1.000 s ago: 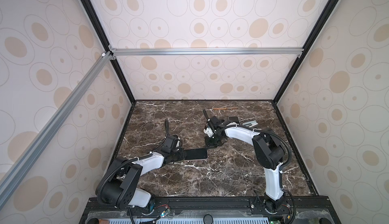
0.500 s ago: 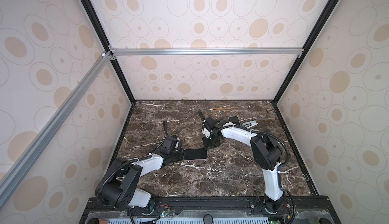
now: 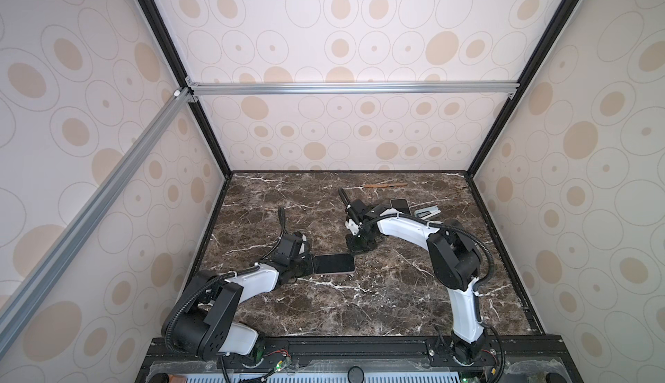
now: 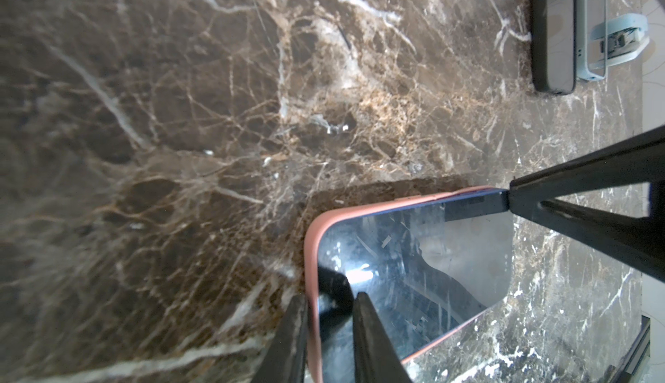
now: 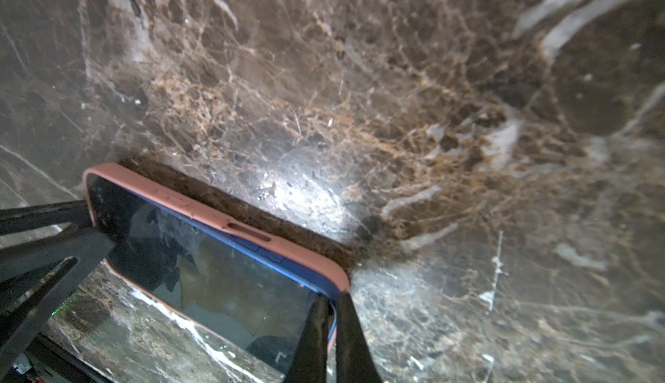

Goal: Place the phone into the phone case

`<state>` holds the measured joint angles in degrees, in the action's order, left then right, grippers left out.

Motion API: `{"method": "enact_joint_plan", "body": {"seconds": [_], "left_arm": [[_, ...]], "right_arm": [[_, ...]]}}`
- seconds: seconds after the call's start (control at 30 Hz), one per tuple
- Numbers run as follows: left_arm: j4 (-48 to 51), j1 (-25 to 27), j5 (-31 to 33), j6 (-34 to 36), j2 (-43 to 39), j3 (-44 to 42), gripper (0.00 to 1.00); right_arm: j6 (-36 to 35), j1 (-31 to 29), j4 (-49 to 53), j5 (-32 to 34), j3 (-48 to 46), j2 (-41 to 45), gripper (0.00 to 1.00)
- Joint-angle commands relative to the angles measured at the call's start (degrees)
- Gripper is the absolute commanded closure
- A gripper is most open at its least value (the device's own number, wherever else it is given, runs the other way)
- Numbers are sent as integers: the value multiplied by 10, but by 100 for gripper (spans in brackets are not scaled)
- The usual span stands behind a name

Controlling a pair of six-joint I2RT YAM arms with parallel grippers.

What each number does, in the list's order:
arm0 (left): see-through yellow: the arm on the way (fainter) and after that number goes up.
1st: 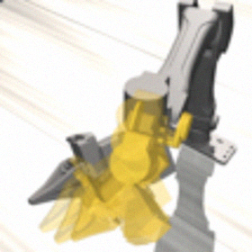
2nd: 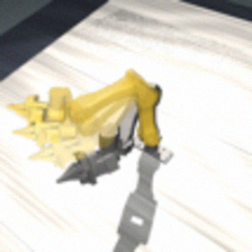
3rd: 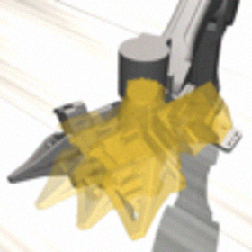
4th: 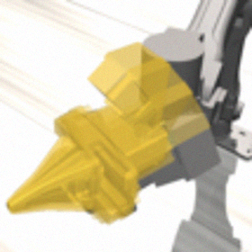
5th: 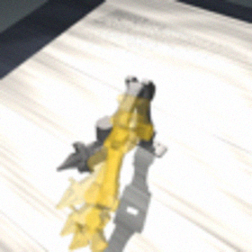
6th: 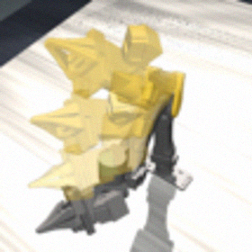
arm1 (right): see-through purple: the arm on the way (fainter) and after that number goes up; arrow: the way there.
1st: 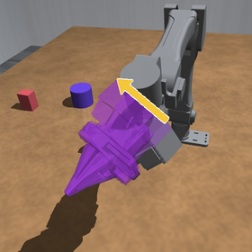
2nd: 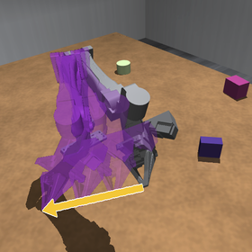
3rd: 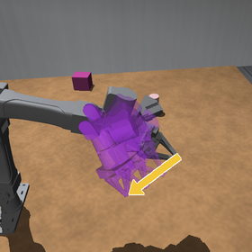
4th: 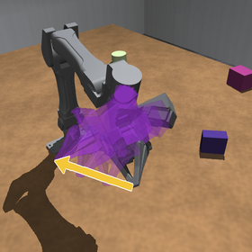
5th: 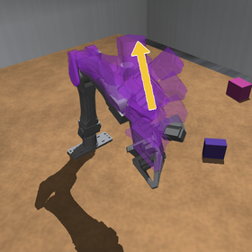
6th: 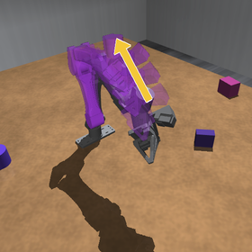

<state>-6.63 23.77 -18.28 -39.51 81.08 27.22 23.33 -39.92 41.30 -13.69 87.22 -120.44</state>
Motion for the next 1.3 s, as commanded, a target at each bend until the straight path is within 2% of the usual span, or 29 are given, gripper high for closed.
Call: {"method": "enact_joint_plan", "body": {"seconds": [0.0,0.37,0.93,1.03,1.27], "left_arm": [[38,0,7,-18,-7,-14,79],[21,0,7,-28,-3,-29,81],[11,0,-9,-34,25,-26,81],[12,0,-8,-36,22,-31,81],[10,-1,3,-47,-8,-28,81]], "right_arm": [[27,-32,49,-38,-79,-88,91],[72,-32,-17,-54,-125,-106,92],[67,-50,4,-42,-99,-188,92],[67,-50,12,-18,-98,-182,92],[40,-87,69,96,-51,-110,91]]}}
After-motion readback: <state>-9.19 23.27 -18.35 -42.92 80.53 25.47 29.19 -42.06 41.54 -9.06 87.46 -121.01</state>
